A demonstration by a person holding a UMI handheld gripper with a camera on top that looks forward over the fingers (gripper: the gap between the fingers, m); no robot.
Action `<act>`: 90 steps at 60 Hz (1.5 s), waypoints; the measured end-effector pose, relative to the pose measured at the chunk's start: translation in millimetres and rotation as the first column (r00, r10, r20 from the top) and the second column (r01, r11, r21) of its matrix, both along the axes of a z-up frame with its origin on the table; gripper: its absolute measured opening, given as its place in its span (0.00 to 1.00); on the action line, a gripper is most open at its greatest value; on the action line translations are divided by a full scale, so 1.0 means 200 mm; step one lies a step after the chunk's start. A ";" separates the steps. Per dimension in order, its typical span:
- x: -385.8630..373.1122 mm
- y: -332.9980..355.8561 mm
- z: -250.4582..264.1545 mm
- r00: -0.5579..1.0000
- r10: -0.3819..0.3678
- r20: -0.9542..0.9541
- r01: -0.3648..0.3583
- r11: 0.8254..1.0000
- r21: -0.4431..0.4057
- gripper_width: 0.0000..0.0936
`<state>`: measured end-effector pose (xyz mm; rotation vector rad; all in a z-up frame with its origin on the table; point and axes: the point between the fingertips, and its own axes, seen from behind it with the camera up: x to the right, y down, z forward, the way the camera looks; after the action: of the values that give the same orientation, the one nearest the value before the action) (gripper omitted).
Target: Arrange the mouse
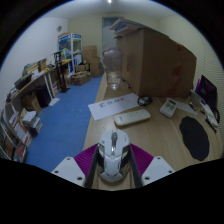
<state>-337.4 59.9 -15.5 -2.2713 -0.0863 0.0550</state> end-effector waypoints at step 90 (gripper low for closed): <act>1.54 -0.03 0.08 0.996 -0.031 -0.078 0.024 0.996 -0.088 0.90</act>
<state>-29.1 53.6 0.6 -2.3538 -0.0104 0.1366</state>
